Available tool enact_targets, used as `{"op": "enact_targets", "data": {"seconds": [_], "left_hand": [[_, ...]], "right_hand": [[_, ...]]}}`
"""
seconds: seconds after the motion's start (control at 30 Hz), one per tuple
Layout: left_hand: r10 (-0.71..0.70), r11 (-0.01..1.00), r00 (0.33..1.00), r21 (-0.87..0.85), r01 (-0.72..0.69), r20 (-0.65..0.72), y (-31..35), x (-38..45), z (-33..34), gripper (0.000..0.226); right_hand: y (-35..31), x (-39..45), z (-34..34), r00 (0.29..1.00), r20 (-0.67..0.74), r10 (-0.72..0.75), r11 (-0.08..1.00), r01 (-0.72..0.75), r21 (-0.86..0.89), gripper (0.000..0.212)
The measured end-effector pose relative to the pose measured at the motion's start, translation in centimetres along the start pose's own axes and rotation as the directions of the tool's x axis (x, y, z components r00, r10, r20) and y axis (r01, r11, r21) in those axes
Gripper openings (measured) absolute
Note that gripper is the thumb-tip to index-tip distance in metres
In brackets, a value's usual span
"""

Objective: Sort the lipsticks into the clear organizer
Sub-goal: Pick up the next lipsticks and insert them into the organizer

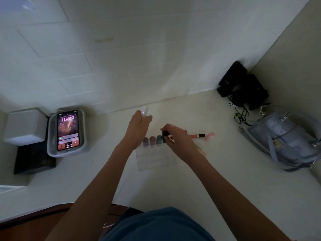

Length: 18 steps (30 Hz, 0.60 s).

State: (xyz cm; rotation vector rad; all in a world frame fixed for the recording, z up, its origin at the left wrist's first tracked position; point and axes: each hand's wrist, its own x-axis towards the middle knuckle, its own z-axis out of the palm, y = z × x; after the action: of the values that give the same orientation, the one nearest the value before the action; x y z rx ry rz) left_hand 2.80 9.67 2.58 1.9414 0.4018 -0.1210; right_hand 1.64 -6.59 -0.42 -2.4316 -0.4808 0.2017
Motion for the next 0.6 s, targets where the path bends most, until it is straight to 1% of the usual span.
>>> {"op": "enact_targets", "data": {"seconds": [0.07, 0.1, 0.17, 0.23, 0.3, 0.37, 0.4, 0.43, 0.5, 0.53, 0.6], "left_hand": [[-0.017, 0.997, 1.000, -0.071, 0.018, 0.007, 0.0, 0.1, 0.1, 0.020], [-0.013, 0.997, 1.000, -0.082, 0.013, 0.006, 0.0, 0.1, 0.2, 0.021], [0.004, 0.996, 1.000, -0.086, -0.004, -0.005, 0.1, 0.1, 0.4, 0.024], [0.020, 0.997, 1.000, -0.070, -0.021, -0.016, 0.1, 0.2, 0.6, 0.029], [0.024, 0.998, 1.000, -0.053, -0.025, -0.013, 0.1, 0.3, 0.7, 0.036], [0.031, 0.999, 1.000, -0.037, -0.031, -0.001, 0.1, 0.4, 0.8, 0.041], [0.039, 0.999, 0.999, -0.021, -0.039, 0.005, 0.1, 0.4, 0.8, 0.041], [0.047, 0.999, 0.999, 0.004, -0.047, 0.012, 0.1, 0.5, 0.8, 0.041], [0.060, 0.997, 0.998, 0.050, -0.061, 0.024, 0.2, 0.5, 1.0, 0.042], [0.063, 0.996, 0.998, 0.064, -0.065, 0.023, 0.2, 0.5, 1.1, 0.042], [0.069, 0.995, 0.998, 0.076, -0.070, 0.013, 0.2, 0.6, 1.2, 0.043]], "right_hand": [[-0.2, -0.3, 0.4, 0.999, 0.030, 0.028, 0.995, -0.025, -0.093, 0.013], [-0.2, -0.6, 0.5, 0.998, 0.024, 0.058, 0.993, -0.055, -0.105, 0.014], [0.1, -1.0, 0.5, 0.994, -0.020, 0.107, 0.993, -0.108, -0.047, 0.019], [0.6, -1.1, 0.5, 0.990, -0.052, 0.132, 0.991, -0.131, 0.035, 0.024], [1.0, -1.1, 0.5, 0.976, -0.092, 0.200, 0.966, -0.181, 0.182, 0.029], [2.2, -1.5, 0.2, 0.928, -0.176, 0.328, 0.899, -0.250, 0.360, 0.030], [3.2, -1.8, 0.0, 0.889, -0.223, 0.399, 0.868, -0.288, 0.405, 0.028], [4.3, -2.4, -0.2, 0.841, -0.270, 0.468, 0.846, -0.339, 0.411, 0.024], [6.9, -4.0, -0.4, 0.745, -0.352, 0.567, 0.816, -0.451, 0.361, 0.017], [8.1, -4.8, -0.3, 0.718, -0.366, 0.592, 0.804, -0.496, 0.326, 0.013], [9.6, -6.0, 0.1, 0.710, -0.299, 0.638, 0.770, -0.570, 0.289, 0.013]]}}
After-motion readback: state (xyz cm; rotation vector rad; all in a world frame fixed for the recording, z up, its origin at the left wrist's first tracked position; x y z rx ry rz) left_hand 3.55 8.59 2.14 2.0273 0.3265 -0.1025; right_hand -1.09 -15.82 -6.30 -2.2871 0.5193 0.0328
